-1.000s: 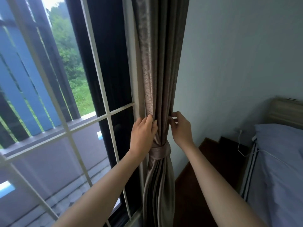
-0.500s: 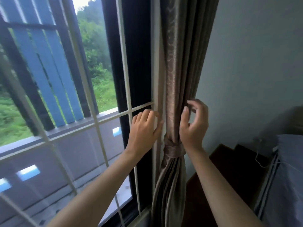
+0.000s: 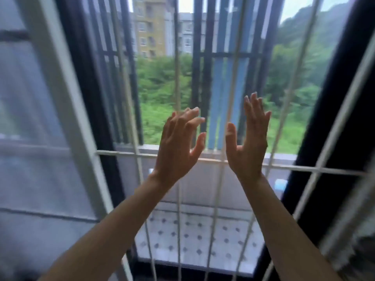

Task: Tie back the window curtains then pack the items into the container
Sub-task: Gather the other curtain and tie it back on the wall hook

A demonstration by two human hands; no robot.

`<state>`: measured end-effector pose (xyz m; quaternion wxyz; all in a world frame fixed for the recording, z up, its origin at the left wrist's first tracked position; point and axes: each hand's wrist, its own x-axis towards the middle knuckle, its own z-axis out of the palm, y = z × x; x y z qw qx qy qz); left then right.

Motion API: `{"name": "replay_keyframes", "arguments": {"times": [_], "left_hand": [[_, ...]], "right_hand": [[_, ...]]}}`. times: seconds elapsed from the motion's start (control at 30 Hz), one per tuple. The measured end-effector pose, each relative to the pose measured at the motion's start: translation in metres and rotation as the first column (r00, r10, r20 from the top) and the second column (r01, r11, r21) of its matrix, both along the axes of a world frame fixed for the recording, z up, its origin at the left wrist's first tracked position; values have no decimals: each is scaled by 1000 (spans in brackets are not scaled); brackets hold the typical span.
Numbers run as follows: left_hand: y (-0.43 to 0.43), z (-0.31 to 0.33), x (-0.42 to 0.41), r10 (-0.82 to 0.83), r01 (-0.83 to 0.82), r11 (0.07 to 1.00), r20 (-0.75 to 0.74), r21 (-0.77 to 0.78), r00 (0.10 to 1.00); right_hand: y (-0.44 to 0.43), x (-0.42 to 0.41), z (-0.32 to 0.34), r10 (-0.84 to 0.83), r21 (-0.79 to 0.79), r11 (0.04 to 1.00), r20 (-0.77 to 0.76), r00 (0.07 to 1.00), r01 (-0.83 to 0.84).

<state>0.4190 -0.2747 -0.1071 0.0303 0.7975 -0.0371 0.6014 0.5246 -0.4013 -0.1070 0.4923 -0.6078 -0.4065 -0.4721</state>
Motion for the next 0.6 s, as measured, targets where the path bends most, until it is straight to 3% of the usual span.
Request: {"name": "replay_keyframes", "arguments": {"times": [0.17,0.3,0.47,0.6], "left_hand": [[67,1,-70,360,-362,929,-38,-80,932],[107,-4,-130,617,-638,758,-169,-137,769],[137,-10,-205,774,-827,526,-291,-199,563],[161,-17,-259,822,-893,404,-350,-198,450]], "right_hand": [[72,-38,-2,241,4,970,39,970,-242],[114,-71,-6,376,-129,920,34,926,-369],[162,-122,-8,495,-297,830,1,869,-473],[205,-169,-19,549,-380,768,-22,835,-515]]}}
